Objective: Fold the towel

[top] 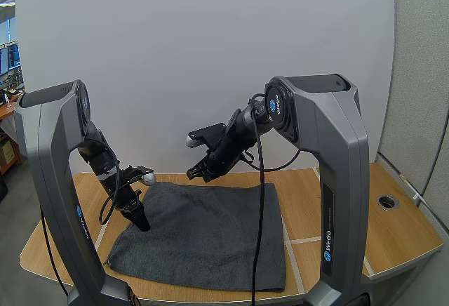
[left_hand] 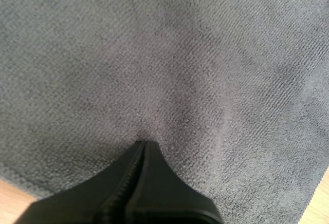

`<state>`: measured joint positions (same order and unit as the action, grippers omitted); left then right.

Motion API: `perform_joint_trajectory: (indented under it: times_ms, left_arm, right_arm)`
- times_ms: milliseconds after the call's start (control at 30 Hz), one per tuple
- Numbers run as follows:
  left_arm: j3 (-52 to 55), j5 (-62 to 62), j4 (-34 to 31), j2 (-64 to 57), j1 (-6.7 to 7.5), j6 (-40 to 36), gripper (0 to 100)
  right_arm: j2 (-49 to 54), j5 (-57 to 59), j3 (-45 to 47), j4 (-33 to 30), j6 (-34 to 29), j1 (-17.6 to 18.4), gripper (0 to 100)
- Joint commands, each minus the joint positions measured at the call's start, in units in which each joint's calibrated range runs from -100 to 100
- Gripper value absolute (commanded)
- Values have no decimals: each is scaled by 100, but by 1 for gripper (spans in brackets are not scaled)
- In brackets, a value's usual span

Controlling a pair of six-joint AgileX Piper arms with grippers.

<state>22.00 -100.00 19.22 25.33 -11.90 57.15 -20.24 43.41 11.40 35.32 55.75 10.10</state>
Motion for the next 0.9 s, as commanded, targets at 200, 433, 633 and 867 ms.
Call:
perform_joint_trajectory:
  times_ms: [200,433,633,867]
  left_arm:
    - [229,0,-542,207,17,-76,0]
    - [229,0,-542,207,17,-76,0]
    - [229,0,-542,207,17,-86,0]
    - [229,0,-542,207,17,-106,0]
  right_arm:
    - [-57,25,-3,125,163,358,0]
    - [-543,-344,-3,84,163,389,0]
    - [-649,-1302,-3,38,281,389,0]
    - [-686,-1983,-203,-51,281,389,0]
